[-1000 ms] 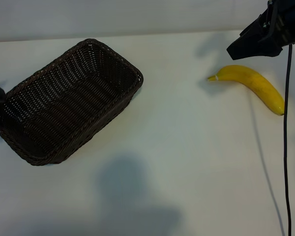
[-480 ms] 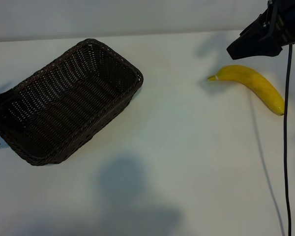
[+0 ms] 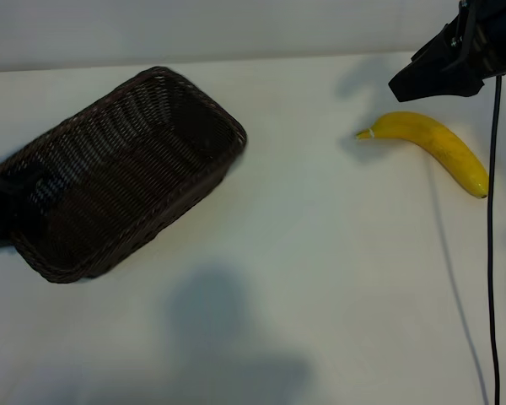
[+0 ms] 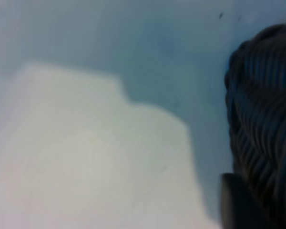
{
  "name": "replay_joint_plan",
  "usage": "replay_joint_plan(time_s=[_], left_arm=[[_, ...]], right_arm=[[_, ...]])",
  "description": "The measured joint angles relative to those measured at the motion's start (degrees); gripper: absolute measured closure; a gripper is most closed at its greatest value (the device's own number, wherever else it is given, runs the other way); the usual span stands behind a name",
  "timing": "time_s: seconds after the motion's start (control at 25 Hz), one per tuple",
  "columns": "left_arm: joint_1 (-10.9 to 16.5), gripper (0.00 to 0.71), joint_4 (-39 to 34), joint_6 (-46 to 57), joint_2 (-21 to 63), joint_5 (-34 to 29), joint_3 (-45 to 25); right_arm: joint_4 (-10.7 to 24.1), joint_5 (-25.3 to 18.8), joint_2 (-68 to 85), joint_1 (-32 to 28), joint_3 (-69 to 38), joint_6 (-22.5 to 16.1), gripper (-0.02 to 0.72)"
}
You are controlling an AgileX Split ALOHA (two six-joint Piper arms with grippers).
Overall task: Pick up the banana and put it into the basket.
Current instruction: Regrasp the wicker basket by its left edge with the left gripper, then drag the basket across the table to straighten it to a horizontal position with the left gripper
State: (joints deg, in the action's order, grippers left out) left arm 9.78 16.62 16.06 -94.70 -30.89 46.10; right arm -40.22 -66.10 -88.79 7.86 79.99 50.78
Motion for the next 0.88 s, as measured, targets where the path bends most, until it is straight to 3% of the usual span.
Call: replay_joint_plan(time_s=[0.4, 0.56, 0.88], left_arm=[[0.0, 0.543, 0.2, -4.3, 0.2, -1.5, 0.1], [0.0, 0.543, -0.1, -8.8, 0.2, -7.1, 2.2], [0.0, 0.549, -2.8, -11.9, 2.6, -20.0, 13.3]], right_arm=[[0.0, 0.1, 0.0, 0.0, 0.0, 0.0, 0.188], [0.0, 0.1, 0.0, 0.0, 0.0, -0.1, 0.188], [0.0, 0.0, 0.0, 0.0, 0.0, -0.4, 0.188]])
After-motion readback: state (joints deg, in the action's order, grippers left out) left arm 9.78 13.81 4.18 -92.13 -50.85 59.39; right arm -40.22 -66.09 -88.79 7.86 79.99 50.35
